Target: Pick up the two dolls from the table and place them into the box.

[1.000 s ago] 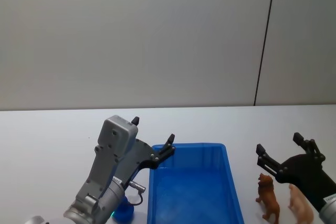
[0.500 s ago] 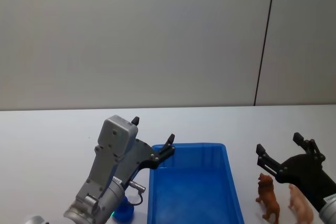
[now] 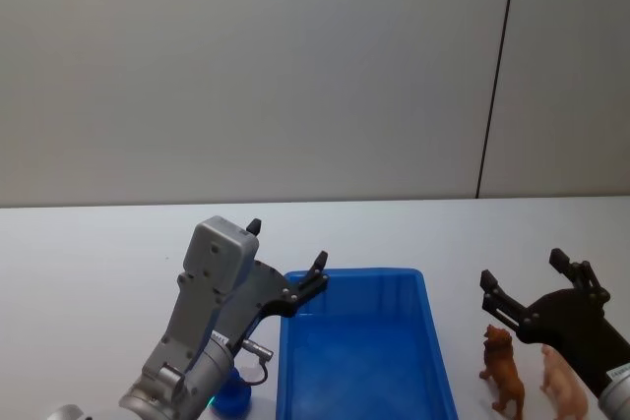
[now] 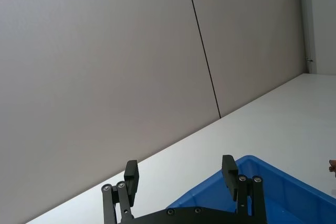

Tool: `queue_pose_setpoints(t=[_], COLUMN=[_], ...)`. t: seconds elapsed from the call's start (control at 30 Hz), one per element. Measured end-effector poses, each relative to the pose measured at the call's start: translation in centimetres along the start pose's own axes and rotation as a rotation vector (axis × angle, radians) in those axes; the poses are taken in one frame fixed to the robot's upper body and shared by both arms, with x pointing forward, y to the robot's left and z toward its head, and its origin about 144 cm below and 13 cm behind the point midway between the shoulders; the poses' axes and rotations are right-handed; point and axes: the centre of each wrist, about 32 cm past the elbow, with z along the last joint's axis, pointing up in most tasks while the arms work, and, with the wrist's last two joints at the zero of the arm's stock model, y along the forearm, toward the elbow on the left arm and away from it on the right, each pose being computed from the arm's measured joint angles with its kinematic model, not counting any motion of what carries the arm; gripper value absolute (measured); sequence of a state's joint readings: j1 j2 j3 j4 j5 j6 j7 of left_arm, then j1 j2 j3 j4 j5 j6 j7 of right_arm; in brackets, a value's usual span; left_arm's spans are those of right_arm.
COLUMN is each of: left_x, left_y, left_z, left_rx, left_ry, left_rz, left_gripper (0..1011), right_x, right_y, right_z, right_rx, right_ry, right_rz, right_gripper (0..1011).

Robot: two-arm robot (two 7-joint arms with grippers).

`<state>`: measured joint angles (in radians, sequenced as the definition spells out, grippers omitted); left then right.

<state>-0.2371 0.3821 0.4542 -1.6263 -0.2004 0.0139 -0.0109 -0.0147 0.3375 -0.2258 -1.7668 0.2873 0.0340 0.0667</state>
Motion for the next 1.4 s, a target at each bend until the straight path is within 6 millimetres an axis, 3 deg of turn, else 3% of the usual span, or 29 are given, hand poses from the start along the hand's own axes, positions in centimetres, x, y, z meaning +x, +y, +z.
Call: queue_pose_setpoints(t=[0.63,1.4], left_x=[0.0,0.0], left_y=[0.0,0.0], left_z=[0.0,0.0], left_rx=[0.000,0.000], left_ry=[0.000,0.000], left_rz=[0.000,0.000], left_gripper=[1001,1001], right_x=[0.3,0.6], right_y=[0.1,-0.5], right_z=[-0.2,-1.3], right_rx=[-0.026,-0.225], right_ry=[-0.002,-0.037], right_rz=[-0.034,-0.181], right_gripper=[1001,1001])
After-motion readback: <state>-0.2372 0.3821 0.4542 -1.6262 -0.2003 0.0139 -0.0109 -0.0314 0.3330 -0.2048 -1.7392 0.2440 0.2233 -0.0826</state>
